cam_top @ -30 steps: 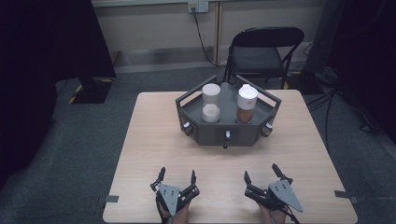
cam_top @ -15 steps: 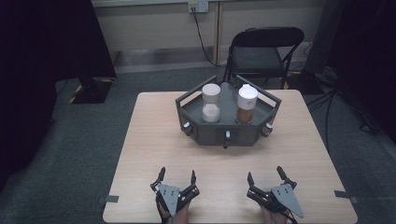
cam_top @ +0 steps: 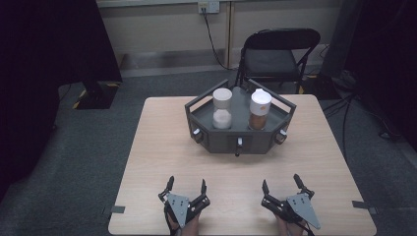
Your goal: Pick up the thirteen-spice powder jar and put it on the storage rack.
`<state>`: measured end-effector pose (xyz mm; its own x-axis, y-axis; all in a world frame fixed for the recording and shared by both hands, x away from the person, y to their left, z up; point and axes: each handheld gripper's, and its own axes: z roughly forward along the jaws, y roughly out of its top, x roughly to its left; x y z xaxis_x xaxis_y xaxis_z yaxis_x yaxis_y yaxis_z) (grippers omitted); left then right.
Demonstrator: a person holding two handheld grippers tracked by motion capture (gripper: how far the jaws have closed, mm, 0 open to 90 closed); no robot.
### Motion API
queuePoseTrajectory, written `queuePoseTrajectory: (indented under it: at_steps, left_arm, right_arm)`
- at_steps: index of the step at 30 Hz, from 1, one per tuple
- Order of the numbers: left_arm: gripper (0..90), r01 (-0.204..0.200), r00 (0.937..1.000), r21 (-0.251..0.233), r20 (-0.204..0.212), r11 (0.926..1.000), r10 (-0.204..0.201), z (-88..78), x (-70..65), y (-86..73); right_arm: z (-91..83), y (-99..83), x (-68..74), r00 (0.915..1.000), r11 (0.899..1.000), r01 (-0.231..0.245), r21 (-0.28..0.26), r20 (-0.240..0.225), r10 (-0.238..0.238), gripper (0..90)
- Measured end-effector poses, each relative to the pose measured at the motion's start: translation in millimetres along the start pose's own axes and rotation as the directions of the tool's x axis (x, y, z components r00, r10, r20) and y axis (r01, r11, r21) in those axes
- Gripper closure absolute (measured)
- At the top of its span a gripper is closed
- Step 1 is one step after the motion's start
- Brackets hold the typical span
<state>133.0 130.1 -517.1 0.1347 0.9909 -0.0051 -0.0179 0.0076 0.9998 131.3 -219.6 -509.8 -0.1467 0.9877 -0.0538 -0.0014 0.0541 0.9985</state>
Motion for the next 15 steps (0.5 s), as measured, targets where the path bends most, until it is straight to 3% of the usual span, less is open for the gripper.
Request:
queuePoseTrajectory:
  at_steps: [15]
  left_arm:
    - [0.4,0.001,1.0,0.0,-0.003,1.0,-0.001,-0.1,-0.5,-0.2]
  right_arm:
    - [-3.3,-6.1,2.2,0.9988,0.999,-0.038,-0.033,0.029,0.039,0.0]
